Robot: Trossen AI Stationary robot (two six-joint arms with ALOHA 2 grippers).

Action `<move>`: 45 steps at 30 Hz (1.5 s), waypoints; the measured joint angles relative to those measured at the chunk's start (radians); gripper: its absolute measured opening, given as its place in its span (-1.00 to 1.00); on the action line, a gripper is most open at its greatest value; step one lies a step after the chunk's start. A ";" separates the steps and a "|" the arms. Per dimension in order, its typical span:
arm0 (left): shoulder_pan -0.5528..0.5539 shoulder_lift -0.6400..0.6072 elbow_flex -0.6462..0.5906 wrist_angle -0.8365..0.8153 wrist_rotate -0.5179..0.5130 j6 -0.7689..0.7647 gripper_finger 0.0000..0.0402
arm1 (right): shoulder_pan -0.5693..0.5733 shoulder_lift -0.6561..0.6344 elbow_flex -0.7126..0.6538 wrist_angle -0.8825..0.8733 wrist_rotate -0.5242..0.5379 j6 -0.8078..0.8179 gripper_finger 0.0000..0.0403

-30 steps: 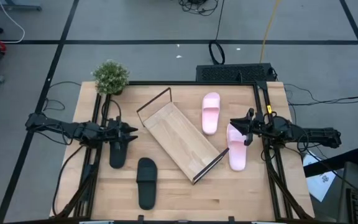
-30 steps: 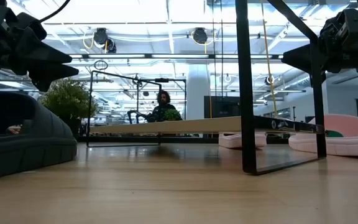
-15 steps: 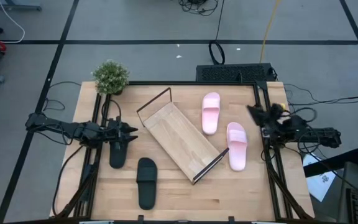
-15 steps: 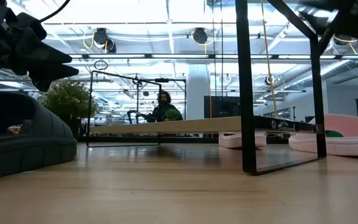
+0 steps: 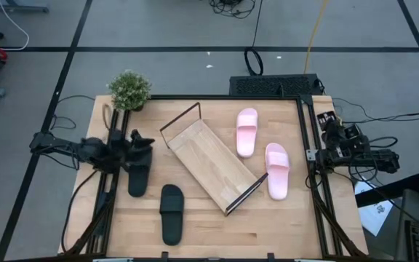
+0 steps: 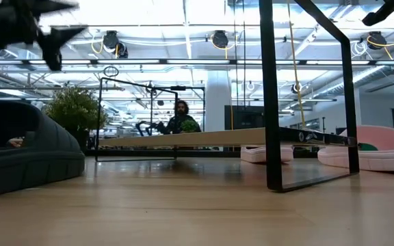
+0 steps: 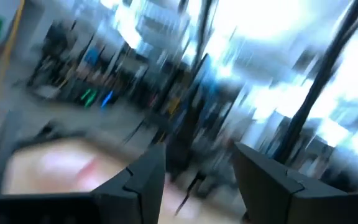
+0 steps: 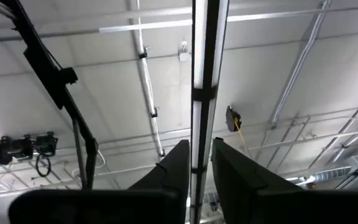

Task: Pick and place slides into the shelf
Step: Put the left black slipper on the shelf

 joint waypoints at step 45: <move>-0.002 0.000 0.222 0.039 0.003 0.139 -0.10 | 0.000 0.189 0.208 0.021 0.086 -0.290 -0.71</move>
